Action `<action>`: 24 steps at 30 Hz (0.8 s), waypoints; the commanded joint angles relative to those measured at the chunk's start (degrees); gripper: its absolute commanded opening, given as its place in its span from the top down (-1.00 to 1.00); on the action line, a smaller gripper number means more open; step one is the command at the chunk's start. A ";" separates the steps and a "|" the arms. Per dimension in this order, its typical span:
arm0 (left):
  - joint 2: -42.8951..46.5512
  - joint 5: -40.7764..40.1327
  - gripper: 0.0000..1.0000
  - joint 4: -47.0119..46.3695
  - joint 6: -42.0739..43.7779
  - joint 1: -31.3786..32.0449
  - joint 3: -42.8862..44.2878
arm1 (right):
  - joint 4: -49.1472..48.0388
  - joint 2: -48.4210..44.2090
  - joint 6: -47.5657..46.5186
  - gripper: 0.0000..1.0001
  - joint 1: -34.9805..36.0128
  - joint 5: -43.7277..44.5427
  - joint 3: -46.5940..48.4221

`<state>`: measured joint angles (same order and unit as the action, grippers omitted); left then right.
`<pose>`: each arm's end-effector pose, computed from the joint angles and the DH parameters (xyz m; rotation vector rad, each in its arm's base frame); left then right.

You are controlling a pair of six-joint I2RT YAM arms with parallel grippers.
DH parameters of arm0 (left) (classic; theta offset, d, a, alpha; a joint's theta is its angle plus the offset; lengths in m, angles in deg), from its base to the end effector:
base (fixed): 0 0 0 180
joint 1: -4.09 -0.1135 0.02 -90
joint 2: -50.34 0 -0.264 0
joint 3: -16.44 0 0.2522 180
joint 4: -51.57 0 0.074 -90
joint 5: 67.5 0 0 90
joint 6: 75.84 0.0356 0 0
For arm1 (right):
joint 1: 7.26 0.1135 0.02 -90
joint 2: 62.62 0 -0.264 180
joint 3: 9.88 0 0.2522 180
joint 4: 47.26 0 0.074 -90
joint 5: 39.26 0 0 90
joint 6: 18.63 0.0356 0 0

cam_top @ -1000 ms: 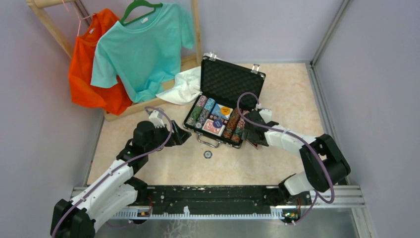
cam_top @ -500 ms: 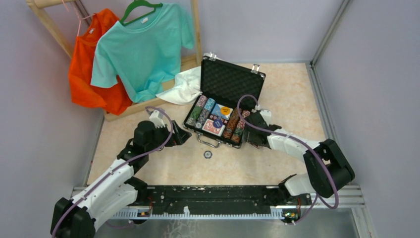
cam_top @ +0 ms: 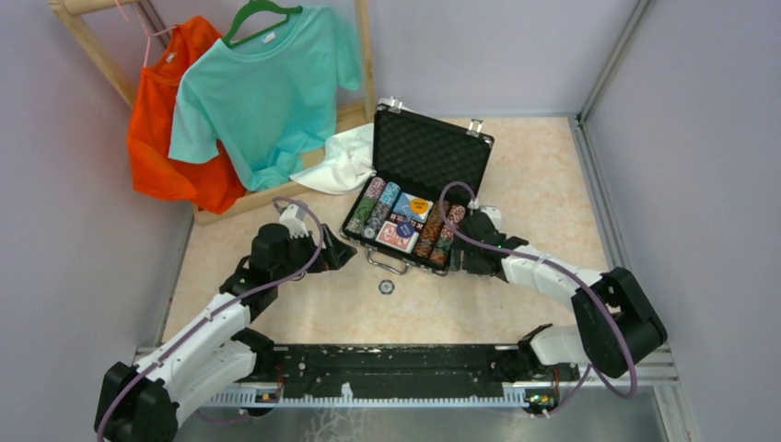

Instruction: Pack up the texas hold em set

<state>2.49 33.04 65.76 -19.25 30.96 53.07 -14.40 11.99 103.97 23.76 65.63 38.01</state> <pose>0.1654 -0.0911 0.2134 0.0025 2.1123 -0.8374 0.2019 0.1107 0.1612 0.1261 2.5550 0.0825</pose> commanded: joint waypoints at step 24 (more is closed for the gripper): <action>-0.50 -0.22 -0.99 -1.41 0.79 -0.23 -0.30 | -3.21 5.08 -0.11 -0.29 0.53 -1.40 0.50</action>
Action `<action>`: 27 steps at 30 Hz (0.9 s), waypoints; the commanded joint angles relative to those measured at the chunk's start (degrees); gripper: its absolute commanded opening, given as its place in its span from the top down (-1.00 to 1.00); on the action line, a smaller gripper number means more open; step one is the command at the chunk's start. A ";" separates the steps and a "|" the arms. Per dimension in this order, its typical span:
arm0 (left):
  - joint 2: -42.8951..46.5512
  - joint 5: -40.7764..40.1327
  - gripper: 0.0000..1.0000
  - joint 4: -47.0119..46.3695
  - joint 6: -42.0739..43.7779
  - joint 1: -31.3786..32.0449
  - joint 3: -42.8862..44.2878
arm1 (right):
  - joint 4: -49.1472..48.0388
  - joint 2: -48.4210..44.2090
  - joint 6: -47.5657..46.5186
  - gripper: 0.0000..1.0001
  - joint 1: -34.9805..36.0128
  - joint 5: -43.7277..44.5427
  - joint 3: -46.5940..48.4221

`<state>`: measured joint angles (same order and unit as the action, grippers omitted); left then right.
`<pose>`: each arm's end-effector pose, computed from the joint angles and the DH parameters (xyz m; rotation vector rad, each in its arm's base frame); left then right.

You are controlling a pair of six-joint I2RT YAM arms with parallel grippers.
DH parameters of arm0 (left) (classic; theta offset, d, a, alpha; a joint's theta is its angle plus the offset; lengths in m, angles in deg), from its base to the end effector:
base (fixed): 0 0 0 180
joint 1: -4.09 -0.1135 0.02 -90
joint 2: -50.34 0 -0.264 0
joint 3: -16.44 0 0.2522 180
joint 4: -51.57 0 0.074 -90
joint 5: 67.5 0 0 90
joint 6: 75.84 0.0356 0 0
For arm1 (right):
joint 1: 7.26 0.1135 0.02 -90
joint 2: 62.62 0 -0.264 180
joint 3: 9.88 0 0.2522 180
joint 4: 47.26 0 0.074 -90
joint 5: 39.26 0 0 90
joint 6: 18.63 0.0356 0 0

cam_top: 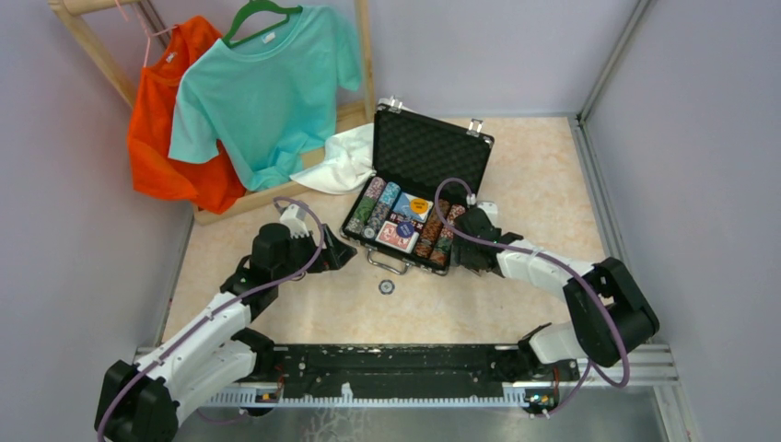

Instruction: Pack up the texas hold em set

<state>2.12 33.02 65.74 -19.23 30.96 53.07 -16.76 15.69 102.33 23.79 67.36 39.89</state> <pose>0.1660 -0.0914 0.2123 0.0018 2.1185 -0.8349 0.2140 0.1170 0.1588 0.1005 2.5338 0.0443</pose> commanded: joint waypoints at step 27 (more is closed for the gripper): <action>0.16 -0.48 -0.99 -1.50 0.78 -0.17 -0.46 | 9.95 -7.61 -0.01 -0.14 0.54 -0.11 10.00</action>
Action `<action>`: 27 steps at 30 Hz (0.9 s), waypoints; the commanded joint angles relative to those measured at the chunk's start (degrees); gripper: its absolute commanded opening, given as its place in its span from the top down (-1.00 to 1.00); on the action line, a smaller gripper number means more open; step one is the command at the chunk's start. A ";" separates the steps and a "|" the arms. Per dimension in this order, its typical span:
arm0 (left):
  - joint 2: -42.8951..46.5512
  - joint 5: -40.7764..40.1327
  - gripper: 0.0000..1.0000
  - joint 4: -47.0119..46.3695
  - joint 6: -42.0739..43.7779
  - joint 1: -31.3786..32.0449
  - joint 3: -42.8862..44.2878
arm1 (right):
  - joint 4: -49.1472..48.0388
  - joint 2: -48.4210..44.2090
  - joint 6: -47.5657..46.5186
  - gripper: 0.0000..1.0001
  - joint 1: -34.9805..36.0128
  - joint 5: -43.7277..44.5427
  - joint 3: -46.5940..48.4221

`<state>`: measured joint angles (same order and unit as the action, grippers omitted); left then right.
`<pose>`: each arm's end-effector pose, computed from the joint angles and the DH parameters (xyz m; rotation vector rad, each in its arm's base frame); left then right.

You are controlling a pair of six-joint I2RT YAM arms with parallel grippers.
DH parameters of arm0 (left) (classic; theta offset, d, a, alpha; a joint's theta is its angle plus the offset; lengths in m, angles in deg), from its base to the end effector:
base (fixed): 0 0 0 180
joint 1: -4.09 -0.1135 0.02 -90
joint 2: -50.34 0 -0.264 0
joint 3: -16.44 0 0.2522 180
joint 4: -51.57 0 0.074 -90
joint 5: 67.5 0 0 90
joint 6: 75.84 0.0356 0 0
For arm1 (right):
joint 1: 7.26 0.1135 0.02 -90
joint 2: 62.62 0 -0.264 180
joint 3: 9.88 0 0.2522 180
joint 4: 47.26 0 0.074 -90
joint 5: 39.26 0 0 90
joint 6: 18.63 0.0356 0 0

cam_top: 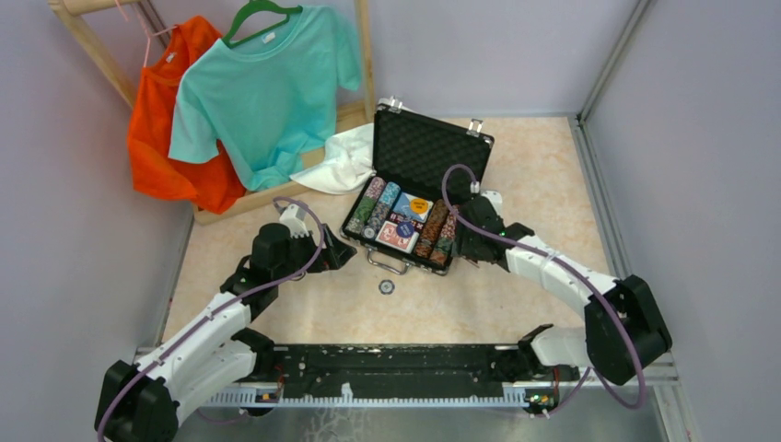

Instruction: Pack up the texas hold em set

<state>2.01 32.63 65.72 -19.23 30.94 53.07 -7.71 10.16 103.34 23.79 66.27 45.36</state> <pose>0.1663 -0.0912 0.2120 -0.0034 2.1189 -0.8275 0.2115 0.1162 0.1987 0.1214 2.5128 0.0958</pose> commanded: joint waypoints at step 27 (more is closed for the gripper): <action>-0.91 -2.15 -0.99 0.53 1.54 -0.15 0.14 | -1.91 30.09 -6.87 -0.16 2.04 -6.28 38.13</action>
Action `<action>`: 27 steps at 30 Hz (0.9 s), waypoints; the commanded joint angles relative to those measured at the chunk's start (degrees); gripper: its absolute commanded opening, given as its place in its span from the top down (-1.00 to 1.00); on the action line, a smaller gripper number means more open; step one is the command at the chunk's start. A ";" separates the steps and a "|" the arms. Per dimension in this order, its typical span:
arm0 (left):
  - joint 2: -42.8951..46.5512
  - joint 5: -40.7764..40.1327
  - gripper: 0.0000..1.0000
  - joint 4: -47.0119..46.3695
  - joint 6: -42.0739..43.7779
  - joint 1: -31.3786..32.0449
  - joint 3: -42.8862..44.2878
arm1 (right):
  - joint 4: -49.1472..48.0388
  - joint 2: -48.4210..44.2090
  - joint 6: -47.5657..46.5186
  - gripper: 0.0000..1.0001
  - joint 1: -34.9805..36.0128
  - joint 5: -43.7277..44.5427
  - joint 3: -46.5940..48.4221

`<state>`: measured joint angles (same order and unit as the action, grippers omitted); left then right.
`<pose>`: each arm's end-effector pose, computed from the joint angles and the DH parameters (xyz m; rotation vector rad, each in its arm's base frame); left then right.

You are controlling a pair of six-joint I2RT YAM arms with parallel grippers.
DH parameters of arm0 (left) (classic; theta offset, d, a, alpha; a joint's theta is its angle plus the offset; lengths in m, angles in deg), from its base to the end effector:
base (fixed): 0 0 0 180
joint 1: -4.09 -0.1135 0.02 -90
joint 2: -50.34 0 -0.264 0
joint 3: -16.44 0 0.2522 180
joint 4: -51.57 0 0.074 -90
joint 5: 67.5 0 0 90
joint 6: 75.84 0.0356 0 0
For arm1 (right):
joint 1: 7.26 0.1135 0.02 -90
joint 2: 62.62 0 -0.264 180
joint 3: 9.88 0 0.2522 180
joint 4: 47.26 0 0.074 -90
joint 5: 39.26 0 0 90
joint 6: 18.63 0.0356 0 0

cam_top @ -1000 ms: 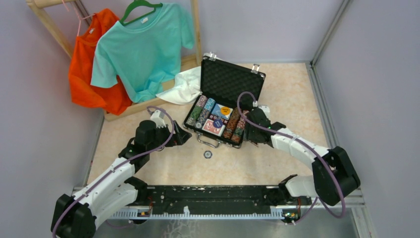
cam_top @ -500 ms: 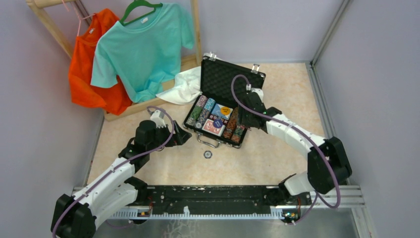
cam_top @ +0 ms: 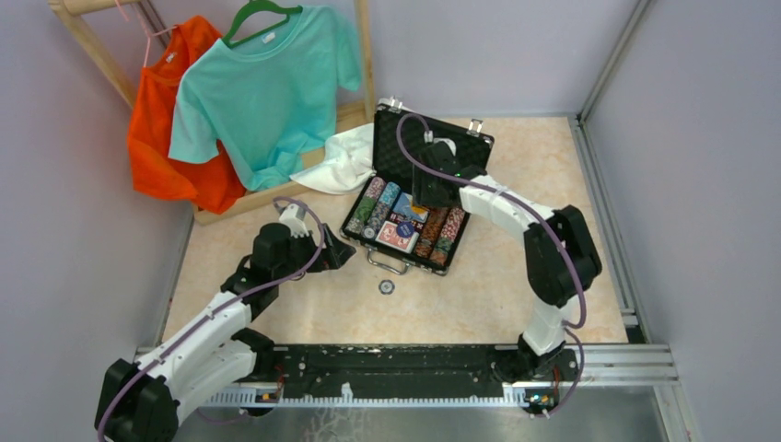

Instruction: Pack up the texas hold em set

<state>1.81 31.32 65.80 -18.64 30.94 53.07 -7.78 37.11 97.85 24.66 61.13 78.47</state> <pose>0.1670 -0.0907 0.2112 -0.0082 2.1183 -0.7975 0.3265 0.1958 0.2394 -0.0372 2.4519 0.2305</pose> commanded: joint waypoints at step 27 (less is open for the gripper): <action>-21.30 -10.51 -0.83 5.07 4.33 19.74 13.26 | -4.87 -18.81 -3.62 -0.49 -0.08 3.33 -8.03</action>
<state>-14.63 23.25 70.50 -15.62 46.15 62.34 -10.25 21.76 95.08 26.65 63.49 74.38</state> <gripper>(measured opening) 0.914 0.742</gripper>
